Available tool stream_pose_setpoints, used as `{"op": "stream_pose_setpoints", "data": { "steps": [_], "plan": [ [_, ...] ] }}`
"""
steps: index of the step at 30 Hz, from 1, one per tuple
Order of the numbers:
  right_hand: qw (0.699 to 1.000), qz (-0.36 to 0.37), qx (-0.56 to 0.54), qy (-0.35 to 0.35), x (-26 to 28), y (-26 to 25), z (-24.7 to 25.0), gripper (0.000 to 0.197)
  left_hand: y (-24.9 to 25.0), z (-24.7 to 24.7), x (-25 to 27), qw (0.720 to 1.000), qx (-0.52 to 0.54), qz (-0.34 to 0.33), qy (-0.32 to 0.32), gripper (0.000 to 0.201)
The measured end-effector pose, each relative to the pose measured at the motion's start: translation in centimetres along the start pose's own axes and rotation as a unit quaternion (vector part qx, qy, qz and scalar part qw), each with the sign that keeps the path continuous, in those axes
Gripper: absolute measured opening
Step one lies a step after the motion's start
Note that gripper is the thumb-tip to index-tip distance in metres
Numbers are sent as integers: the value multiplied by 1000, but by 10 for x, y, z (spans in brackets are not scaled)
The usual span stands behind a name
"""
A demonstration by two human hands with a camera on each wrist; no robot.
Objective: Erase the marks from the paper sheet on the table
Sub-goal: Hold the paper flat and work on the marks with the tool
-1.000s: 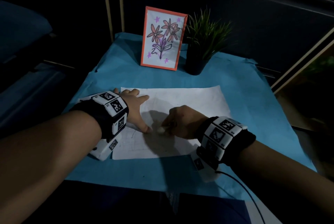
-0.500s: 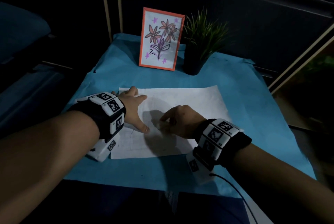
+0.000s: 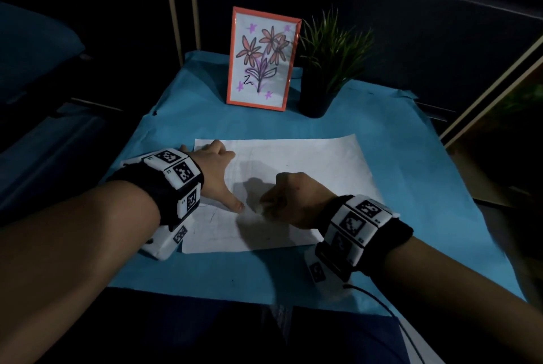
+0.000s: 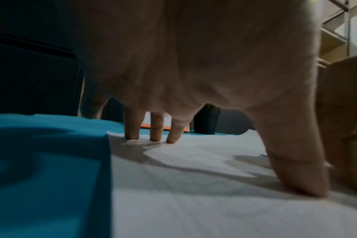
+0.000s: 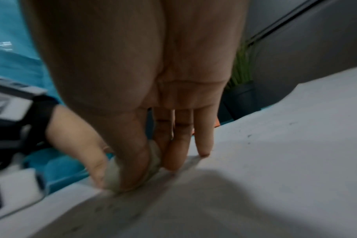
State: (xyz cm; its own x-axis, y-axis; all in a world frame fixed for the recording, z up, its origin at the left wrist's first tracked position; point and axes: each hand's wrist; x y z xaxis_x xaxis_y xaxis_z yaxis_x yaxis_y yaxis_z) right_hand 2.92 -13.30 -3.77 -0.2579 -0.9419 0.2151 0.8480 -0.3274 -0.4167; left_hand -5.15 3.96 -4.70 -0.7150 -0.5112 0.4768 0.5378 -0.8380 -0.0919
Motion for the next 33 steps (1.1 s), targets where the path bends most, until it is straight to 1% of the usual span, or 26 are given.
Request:
{"op": "stream_pose_setpoints", "data": {
  "steps": [4,6,8,10,11,13,17,19,22,25,29,30,33],
  "plan": [
    [997,-6,-43,-60,9,3,-5,13,-1,-1,-2,1000,-1,3,-1,127],
    [997,5,-24,-73,7,2,-1,20,-1,-1,-2,1000,1,3,-5,127],
    [999,3,-20,-39,4,3,4,26,-1,0,-3,1000,0,2,-4,126],
    [1000,1,-18,7,2,4,4,28,-1,0,-3,1000,0,3,-6,125],
    [1000,3,-14,17,2,5,2,28,-1,0,-3,1000,0,5,-7,125],
    [1000,6,-9,6,4,7,-6,29,0,1,-3,1000,-1,6,-10,126],
    [999,2,-26,-45,11,14,-14,31,0,0,-2,1000,4,6,-9,125],
    [999,12,-16,-40,9,13,-9,29,0,0,-1,1000,4,6,-9,124],
    [1000,20,-6,-12,5,7,-2,30,0,2,-1,1000,-1,6,-8,124],
    [1000,22,-11,-10,9,5,-7,29,0,2,0,1000,-1,6,-10,125],
    [997,18,-37,-60,20,7,-8,30,0,1,0,1000,3,7,-8,125],
    [997,14,-38,-61,19,7,-7,28,0,1,0,1000,4,6,-8,125],
    [999,7,-20,-26,11,7,-6,26,0,1,1,1000,3,6,-5,123]
  ]
}}
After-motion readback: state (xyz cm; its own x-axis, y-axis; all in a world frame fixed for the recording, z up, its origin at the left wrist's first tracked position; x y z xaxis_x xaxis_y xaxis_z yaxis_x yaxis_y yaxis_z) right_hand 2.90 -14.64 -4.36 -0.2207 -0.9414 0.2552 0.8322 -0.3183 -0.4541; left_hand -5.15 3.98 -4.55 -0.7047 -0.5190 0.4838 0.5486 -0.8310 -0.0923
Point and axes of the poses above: each hand's wrist, its own x-axis away from the middle knuckle, its own z-axis out of the back of the hand, y = z × x, and after that the axes turned 10 degrees about z, right-handed
